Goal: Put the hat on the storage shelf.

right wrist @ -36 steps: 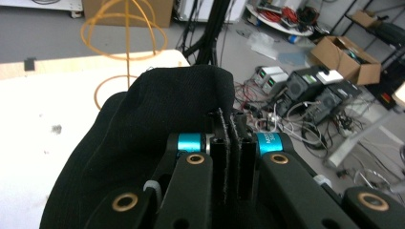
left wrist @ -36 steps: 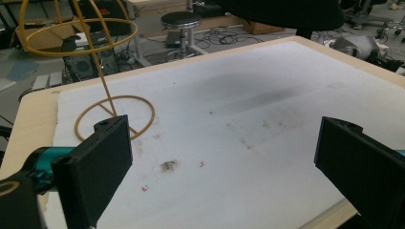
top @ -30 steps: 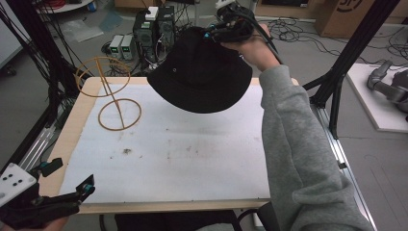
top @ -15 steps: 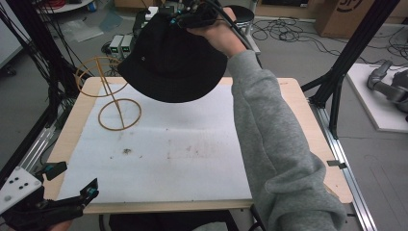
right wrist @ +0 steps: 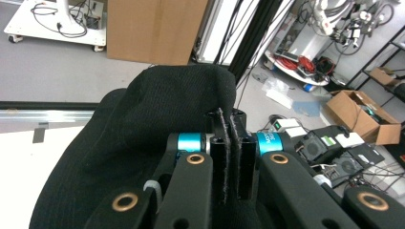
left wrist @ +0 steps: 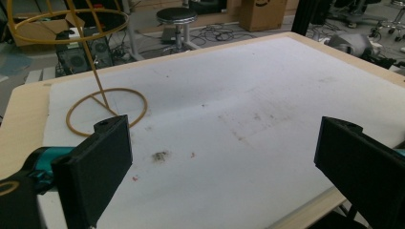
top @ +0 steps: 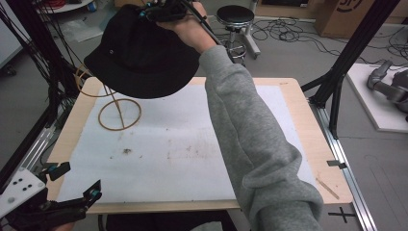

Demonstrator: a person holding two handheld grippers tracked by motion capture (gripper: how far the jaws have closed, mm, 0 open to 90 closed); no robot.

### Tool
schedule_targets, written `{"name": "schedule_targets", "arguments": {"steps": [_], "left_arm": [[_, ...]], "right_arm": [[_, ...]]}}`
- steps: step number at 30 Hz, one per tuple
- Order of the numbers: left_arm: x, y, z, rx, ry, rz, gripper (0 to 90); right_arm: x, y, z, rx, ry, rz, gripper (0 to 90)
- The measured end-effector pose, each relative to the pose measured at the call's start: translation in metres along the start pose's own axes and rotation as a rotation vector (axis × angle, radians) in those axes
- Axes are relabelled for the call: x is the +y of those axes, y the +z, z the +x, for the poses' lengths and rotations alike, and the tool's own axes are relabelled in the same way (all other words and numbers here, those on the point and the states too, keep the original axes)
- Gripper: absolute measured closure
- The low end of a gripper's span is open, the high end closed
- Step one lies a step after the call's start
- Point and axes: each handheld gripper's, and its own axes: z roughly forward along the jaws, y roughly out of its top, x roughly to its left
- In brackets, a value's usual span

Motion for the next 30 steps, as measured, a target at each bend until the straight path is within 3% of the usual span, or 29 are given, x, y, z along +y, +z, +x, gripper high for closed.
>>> {"name": "schedule_targets", "arguments": {"steps": [2,19,25,26,30], "left_arm": [[0.0,-0.001,0.001,0.001,-0.002,0.0,6.0],[-0.009,-0.006,0.005,0.004,-0.02,0.025,6.0],[-0.011,-0.015,0.013,0.036,-0.045,0.003,6.0],[-0.011,-0.016,0.014,0.041,-0.046,0.006,5.9],[-0.012,-0.016,0.015,0.05,-0.052,0.01,6.0]], "right_arm": [[0.003,0.011,0.004,0.005,-0.006,0.02,89.1],[0.038,0.093,0.035,0.06,-0.076,0.008,89.0],[0.038,0.117,0.037,0.067,-0.075,0.019,89.0],[0.035,0.128,0.039,0.079,-0.078,0.029,89.0],[0.031,0.14,0.042,0.1,-0.078,0.037,89.0]]}}
